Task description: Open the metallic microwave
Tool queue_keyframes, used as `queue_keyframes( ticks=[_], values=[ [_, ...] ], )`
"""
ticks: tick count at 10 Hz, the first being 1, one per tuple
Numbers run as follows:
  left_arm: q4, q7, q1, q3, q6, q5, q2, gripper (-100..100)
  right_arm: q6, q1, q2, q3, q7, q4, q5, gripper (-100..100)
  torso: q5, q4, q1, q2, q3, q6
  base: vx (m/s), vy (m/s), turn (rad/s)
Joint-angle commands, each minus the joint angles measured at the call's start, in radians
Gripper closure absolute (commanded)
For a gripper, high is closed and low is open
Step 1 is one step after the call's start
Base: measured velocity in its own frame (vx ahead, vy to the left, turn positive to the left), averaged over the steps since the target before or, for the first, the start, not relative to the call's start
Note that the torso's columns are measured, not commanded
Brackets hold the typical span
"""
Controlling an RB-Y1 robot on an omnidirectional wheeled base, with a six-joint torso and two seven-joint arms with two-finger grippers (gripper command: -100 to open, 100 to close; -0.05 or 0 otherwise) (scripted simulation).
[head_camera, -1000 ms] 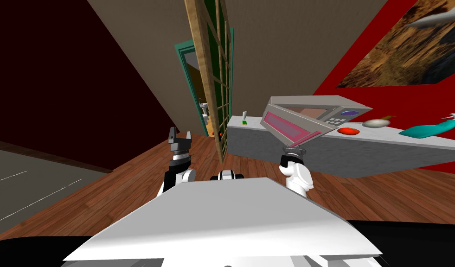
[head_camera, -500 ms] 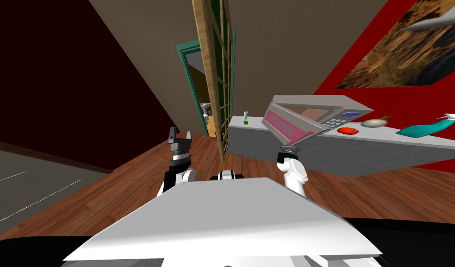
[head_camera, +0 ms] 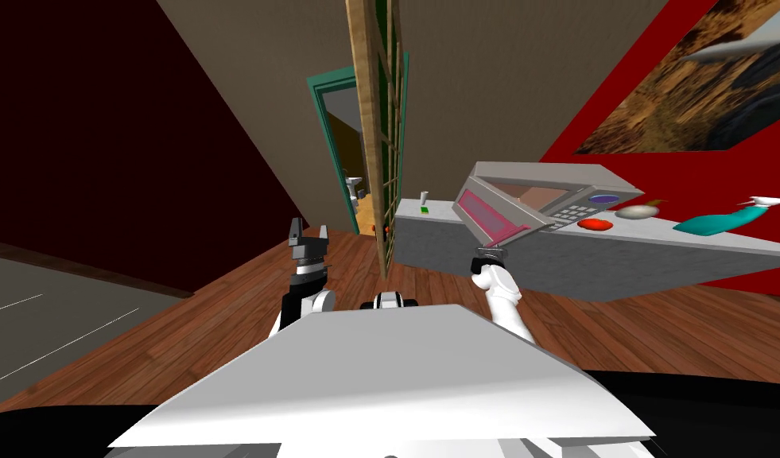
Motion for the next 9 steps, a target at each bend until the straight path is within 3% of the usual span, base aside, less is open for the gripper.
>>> queue_keyframes(
  ticks=[1,3,4,5,7,8,9],
  values=[
    [0.000,0.000,0.000,0.000,0.000,0.000,0.000,0,0.059,-0.038,-0.058,0.072,-0.060,0.056,-0.004,100,-0.001,0.000,-0.004,0.000,0.000,0.000,-0.023,0.089,-0.033],
    [0.000,0.000,0.000,0.000,0.000,0.000,0.000,0,0.084,-0.038,-0.090,0.126,-0.115,0.114,-0.004,100,0.003,0.002,0.004,0.001,0.001,0.001,0.000,0.097,-0.005],
    [0.000,0.000,0.000,0.000,0.000,0.000,0.000,0,0.084,-0.038,-0.090,0.129,-0.122,0.122,-0.004,100,0.001,0.001,0.001,0.002,0.001,0.002,-0.006,0.028,0.001],
    [0.000,0.000,0.000,0.000,0.000,0.000,0.000,0,0.143,-0.073,-0.140,0.171,-0.152,0.149,-0.010,100,0.000,0.002,-0.002,0.003,0.002,0.002,-0.032,0.110,-0.029],
    [0.000,0.000,0.000,0.000,0.000,0.000,0.000,0,0.168,-0.073,-0.179,0.225,-0.210,0.215,-0.010,100,0.005,0.003,0.007,0.007,0.004,0.005,-0.011,0.102,0.009],
    [0.000,0.000,0.000,0.000,0.000,0.000,0.000,0,0.168,-0.073,-0.179,0.225,-0.220,0.222,-0.010,100,0.003,0.003,0.003,0.008,0.005,0.007,0.013,0.013,0.001],
    [0.000,0.000,0.000,0.000,0.000,0.000,0.000,0,0.222,-0.107,-0.223,0.269,-0.258,0.255,-0.017,100,0.002,0.004,0.000,0.009,0.005,0.007,-0.005,0.102,-0.043]
  ],
)
